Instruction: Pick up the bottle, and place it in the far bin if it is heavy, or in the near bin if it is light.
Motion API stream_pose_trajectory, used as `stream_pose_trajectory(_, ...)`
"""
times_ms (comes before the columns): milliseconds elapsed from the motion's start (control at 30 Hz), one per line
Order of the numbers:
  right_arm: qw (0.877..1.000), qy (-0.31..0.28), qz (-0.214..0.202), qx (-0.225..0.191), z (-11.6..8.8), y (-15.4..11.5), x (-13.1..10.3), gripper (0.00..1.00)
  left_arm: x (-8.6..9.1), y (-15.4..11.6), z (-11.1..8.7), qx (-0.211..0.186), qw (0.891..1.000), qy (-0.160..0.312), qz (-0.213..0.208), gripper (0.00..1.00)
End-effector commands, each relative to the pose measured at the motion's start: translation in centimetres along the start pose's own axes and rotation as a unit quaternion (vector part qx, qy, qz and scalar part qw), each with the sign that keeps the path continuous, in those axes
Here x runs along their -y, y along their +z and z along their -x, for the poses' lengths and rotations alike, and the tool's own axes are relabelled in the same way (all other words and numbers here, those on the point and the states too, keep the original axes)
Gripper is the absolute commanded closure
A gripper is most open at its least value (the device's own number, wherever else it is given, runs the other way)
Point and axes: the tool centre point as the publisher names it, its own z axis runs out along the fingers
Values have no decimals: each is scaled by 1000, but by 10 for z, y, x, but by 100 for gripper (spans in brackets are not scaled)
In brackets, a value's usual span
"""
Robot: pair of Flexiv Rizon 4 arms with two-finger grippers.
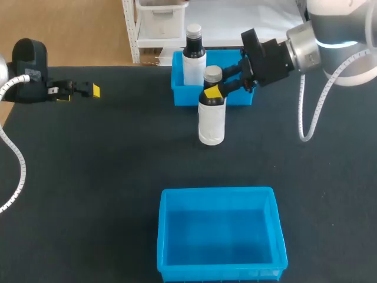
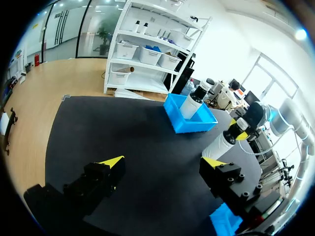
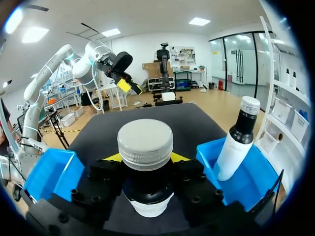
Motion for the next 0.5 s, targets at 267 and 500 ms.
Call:
stream_pose_trajectory(267, 998, 12, -69, -9, 4, -65, -21, 100, 0, 0, 0, 0, 1000, 0, 0, 0)
stream_pose_trajectory(500, 993, 26, -117, -13, 1, -113, -33, 100, 0, 0, 0, 0, 1000, 0, 0, 0)
